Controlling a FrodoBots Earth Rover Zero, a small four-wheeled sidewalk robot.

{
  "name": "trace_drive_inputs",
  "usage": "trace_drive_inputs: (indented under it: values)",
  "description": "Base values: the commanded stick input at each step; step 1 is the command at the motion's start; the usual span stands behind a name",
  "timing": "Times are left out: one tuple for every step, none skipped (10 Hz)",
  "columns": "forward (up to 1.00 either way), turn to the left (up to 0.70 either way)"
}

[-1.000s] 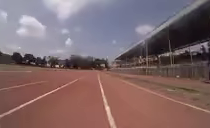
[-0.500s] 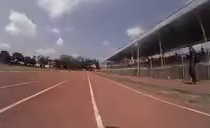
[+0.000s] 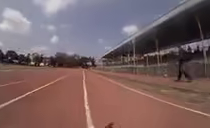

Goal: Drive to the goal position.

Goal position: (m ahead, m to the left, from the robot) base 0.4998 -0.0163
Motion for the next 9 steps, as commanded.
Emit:
trace_drive_inputs:
  values:
    - [0.7,0.02]
    - [0.7,0.1]
    - [0.7,0.21]
    - [0.7,0.33]
    - [0.7,0.35]
    - [0.7,0.35]
    - [0.7,0.32]
    - [0.7,0.0]
    - [0.7,0.0]
